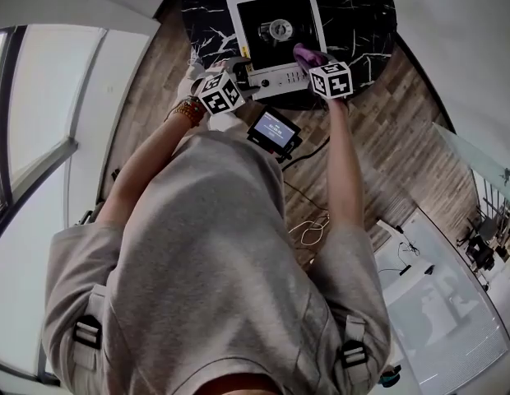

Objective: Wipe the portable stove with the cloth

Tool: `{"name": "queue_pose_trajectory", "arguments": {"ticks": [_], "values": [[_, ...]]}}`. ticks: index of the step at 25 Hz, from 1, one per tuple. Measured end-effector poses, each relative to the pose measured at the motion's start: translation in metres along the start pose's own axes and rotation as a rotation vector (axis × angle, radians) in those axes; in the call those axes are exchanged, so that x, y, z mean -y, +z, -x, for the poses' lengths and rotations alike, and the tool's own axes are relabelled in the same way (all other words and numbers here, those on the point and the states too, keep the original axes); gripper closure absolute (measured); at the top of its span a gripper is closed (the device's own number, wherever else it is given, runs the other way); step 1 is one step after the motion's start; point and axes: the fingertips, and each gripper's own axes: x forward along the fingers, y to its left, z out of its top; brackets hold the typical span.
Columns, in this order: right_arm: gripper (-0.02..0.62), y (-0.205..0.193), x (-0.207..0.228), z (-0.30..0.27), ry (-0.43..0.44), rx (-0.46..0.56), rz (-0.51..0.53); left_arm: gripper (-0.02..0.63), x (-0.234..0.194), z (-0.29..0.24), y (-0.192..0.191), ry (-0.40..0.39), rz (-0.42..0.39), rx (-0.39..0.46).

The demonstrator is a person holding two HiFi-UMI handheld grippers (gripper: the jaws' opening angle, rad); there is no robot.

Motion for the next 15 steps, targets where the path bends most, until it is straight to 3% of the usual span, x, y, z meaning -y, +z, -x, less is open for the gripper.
{"name": "queue_pose_trajectory", "arguments": {"ticks": [15], "values": [[0.465, 0.000, -0.026, -0.008, 0.030, -0.014, 0.001, 0.296, -0.001, -0.002, -0.001, 0.019, 0.005, -0.006]]}}
